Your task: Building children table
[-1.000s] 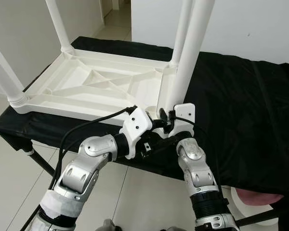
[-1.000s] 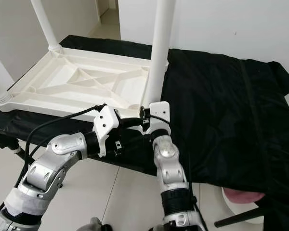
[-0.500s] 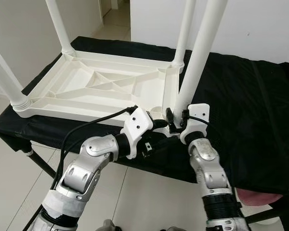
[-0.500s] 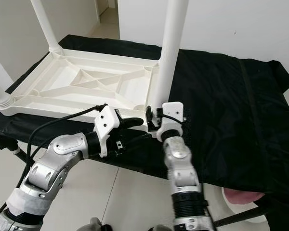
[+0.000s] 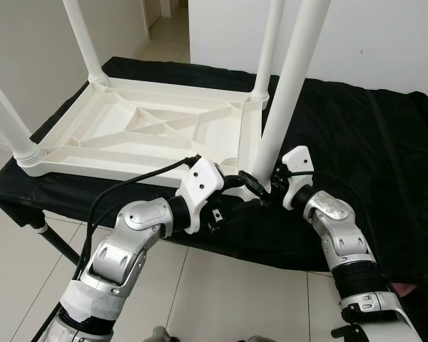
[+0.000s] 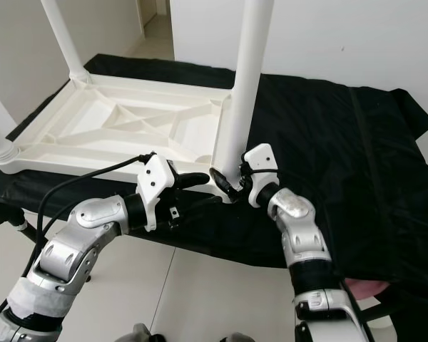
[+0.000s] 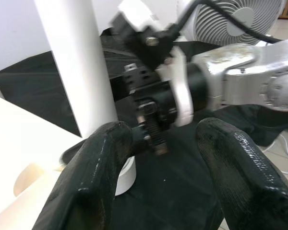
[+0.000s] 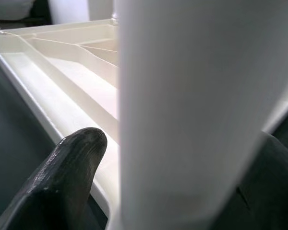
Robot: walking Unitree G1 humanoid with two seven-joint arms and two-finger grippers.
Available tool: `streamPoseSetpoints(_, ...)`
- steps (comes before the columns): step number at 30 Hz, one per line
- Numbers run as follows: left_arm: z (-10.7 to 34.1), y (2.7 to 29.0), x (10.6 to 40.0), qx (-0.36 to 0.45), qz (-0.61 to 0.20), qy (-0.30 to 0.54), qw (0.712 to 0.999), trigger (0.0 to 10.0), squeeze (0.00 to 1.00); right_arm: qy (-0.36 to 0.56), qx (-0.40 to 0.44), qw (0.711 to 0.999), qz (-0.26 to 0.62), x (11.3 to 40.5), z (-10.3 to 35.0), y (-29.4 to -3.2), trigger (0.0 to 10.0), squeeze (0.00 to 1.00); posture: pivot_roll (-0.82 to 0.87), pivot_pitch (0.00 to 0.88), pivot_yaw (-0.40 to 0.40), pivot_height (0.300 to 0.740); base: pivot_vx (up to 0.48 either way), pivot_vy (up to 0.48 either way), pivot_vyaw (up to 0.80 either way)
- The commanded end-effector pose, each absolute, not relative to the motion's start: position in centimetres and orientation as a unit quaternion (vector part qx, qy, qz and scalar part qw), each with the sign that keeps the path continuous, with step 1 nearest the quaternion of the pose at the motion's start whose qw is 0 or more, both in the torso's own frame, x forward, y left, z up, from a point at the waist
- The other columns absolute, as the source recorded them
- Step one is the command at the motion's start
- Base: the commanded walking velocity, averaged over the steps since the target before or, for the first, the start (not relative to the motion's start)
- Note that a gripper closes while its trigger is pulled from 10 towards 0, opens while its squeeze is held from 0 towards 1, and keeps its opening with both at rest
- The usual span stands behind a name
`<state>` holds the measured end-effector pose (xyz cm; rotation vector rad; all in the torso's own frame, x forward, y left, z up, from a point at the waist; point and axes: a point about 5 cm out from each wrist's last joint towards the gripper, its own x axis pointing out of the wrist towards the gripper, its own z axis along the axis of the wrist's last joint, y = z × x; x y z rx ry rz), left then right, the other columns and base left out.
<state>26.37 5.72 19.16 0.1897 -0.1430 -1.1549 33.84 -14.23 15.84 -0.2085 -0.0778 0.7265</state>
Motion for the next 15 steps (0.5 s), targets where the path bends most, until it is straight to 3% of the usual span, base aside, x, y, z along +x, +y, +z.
streamPoseSetpoints(1,19.2,5.9,26.7,0.095,-0.527,-0.068,0.842,10.0,0.00,-0.032,-0.099,0.921,0.376,33.9,15.4,-13.7,10.0,0.00,-0.10,0.005,0.031,0.740,0.000,0.000,0.00)
streamPoseSetpoints(5,19.1,6.1,26.6,0.097,-0.526,-0.066,0.842,10.0,0.00,-0.016,-0.104,0.909,0.405,34.5,15.0,-13.1,10.0,0.00,-0.08,0.006,0.029,0.740,0.000,0.000,0.00)
streamPoseSetpoints(6,18.9,6.2,26.6,0.096,-0.524,-0.062,0.844,10.0,0.00,-0.008,-0.107,0.906,0.410,34.7,14.8,-13.1,3.6,0.00,-0.08,0.006,0.029,0.740,0.000,0.000,0.00)
streamPoseSetpoints(7,18.9,6.2,26.6,0.096,-0.524,-0.062,0.844,10.0,0.00,-0.008,-0.107,0.906,0.410,34.7,14.8,-13.1,3.6,0.00,-0.08,0.006,0.029,0.740,0.000,0.000,0.00)
streamPoseSetpoints(8,18.6,6.3,26.6,0.097,-0.521,-0.057,0.846,10.0,0.00,0.003,-0.106,0.904,0.414,34.9,14.5,-13.2,0.0,0.00,-0.07,0.010,0.027,0.740,0.000,0.000,0.00)
streamPoseSetpoints(15,17.3,6.9,26.6,0.092,-0.502,-0.037,0.859,10.0,0.00,0.013,-0.105,0.902,0.419,35.1,13.8,-13.9,0.0,0.00,-0.07,0.022,0.023,0.740,0.000,0.000,0.00)
